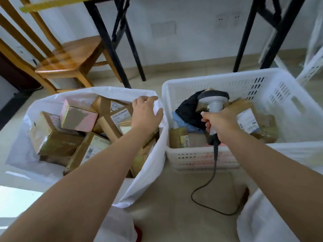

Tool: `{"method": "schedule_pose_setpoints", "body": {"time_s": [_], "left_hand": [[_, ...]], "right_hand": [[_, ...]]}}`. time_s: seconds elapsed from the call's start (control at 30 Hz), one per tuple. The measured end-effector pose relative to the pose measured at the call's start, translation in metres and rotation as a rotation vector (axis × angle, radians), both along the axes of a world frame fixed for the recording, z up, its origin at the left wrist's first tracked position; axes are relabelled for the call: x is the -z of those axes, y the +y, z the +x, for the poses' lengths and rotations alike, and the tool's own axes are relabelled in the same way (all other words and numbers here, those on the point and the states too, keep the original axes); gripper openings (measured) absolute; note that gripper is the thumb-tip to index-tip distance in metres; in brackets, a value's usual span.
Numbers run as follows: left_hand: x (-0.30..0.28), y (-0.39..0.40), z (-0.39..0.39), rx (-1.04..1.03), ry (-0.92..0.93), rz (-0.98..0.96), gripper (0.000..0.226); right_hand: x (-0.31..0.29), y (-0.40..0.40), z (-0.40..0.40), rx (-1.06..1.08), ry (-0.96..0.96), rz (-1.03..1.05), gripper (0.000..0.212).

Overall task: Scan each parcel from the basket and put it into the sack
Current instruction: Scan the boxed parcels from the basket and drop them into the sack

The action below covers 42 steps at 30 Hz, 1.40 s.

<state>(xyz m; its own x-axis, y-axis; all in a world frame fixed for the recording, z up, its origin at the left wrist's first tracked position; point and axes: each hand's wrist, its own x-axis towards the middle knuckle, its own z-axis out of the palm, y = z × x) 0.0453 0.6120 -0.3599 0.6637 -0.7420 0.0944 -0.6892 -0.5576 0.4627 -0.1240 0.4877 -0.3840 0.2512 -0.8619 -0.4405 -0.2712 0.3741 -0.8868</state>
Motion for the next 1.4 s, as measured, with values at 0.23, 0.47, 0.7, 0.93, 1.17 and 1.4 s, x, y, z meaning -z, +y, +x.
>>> {"method": "schedule_pose_setpoints", "body": {"time_s": [0.23, 0.47, 0.7, 0.93, 1.17, 1.4], "left_hand": [[0.035, -0.102, -0.059, 0.224, 0.120, 0.101, 0.051], [0.103, -0.187, -0.083, 0.145, 0.392, 0.167, 0.058], [0.155, -0.259, -0.053, -0.111, 0.652, 0.177, 0.068], [0.203, -0.295, -0.030, -0.246, 0.888, 0.183, 0.070], [0.220, -0.301, -0.021, -0.293, 1.014, 0.150, 0.078], [0.206, -0.284, -0.043, -0.269, 1.027, 0.094, 0.085]], "right_hand": [[0.008, -0.075, -0.067, 0.095, -0.076, 0.116, 0.024], [0.032, -0.126, -0.075, 0.107, -0.148, 0.197, 0.028], [0.056, -0.160, -0.055, 0.017, -0.116, 0.254, 0.026], [0.065, -0.179, -0.043, 0.087, -0.107, 0.273, 0.016], [0.071, -0.187, -0.050, 0.133, -0.143, 0.316, 0.019], [0.068, -0.178, -0.055, 0.151, -0.154, 0.315, 0.017]]}}
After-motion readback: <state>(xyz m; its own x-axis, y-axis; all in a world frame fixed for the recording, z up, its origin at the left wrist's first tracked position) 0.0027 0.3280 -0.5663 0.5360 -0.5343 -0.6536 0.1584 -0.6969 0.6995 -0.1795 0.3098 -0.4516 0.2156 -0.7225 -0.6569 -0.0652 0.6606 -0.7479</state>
